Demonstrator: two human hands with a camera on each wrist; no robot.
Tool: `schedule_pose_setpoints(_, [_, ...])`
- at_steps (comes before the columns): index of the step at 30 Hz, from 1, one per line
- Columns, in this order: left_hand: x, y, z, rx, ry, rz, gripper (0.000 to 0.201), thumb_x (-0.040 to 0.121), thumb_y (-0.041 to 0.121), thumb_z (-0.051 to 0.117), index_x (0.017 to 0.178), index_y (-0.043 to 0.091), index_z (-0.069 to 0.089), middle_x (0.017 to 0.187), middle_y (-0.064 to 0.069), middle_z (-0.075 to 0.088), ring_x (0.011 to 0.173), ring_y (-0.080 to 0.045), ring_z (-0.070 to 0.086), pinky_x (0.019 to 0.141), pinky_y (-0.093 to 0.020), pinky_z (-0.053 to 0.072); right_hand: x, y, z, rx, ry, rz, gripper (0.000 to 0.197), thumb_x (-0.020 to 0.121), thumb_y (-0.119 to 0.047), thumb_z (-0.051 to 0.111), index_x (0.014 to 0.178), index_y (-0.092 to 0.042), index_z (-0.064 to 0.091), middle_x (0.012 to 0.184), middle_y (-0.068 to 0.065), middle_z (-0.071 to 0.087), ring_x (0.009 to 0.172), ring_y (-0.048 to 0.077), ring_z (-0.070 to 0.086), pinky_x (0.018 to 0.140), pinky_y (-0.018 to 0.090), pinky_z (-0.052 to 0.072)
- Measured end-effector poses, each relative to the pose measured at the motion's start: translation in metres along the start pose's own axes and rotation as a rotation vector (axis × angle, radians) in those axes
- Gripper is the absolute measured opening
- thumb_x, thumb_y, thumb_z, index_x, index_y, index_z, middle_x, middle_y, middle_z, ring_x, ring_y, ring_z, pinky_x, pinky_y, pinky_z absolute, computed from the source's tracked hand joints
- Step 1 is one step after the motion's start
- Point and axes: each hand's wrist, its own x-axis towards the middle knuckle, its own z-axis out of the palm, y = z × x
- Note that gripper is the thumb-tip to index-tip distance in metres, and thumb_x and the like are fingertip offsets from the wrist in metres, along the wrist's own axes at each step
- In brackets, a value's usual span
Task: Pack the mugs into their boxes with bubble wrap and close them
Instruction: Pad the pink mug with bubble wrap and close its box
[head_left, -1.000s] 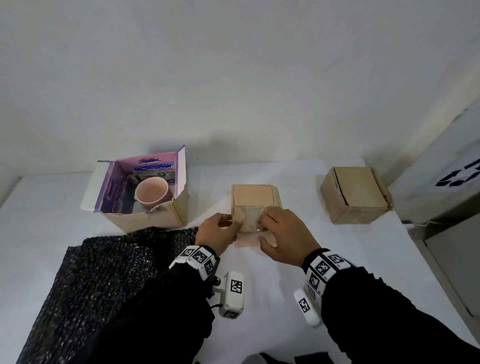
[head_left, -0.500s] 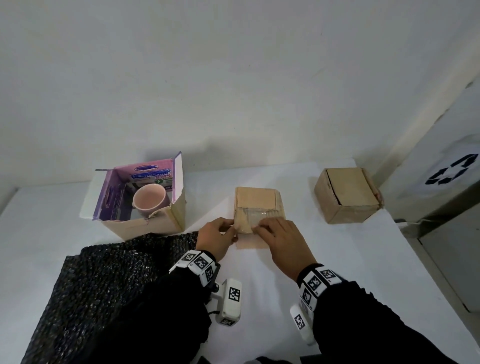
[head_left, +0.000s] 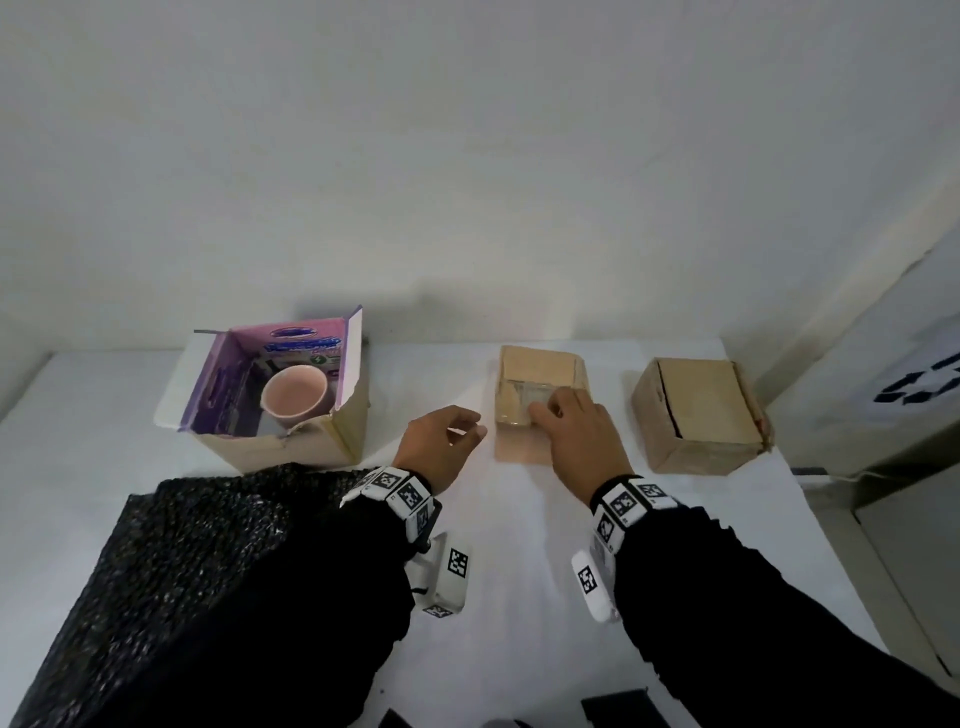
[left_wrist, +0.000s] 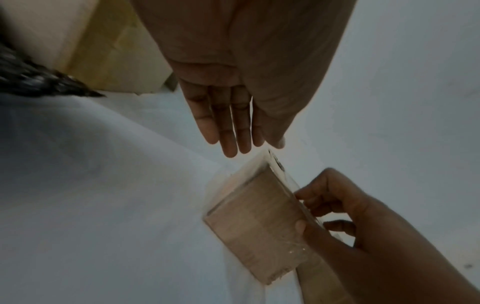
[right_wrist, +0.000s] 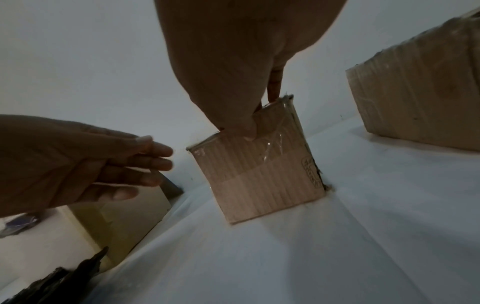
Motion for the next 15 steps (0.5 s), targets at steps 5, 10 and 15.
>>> schedule_pose_setpoints(5, [-0.031, -0.025, -0.028, 0.041, 0.084, -0.033, 0.012, 0.087, 0.027, 0.067, 0.098, 0.024, 0.069, 0.089, 0.012, 0.069, 0.075, -0.003, 0.064, 0.079, -0.024, 0.052, 0.001, 0.0, -0.003, -0.052, -0.047, 0.044, 0.03, 0.075, -0.002, 0.055, 0.102, -0.016, 0.057, 0.102, 0.013, 0.056, 0.094, 0.034, 0.052, 0.067, 0.041, 0.045])
schedule_pose_setpoints(10, [-0.068, -0.048, -0.078, 0.177, 0.145, -0.02, 0.014, 0.087, 0.03, 0.066, 0.099, 0.023, 0.069, 0.088, 0.012, 0.068, 0.076, -0.004, 0.063, 0.075, -0.02, 0.048, 0.009, -0.038, -0.012, 0.097, -0.049, 0.073, 0.01, 0.086, -0.017, 0.056, 0.094, -0.015, 0.063, 0.1, 0.006, 0.06, 0.095, 0.031, 0.053, 0.075, 0.041, 0.046])
schedule_pose_setpoints(15, [-0.11, -0.086, -0.133, 0.367, 0.135, -0.111, 0.015, 0.086, 0.038, 0.064, 0.096, 0.027, 0.069, 0.087, 0.008, 0.07, 0.083, -0.014, 0.065, 0.078, -0.029, 0.052, 0.013, -0.134, -0.006, 0.505, -0.202, -0.095, 0.009, 0.086, -0.016, 0.059, 0.092, -0.022, 0.063, 0.092, -0.004, 0.06, 0.086, 0.016, 0.057, 0.078, 0.037, 0.049])
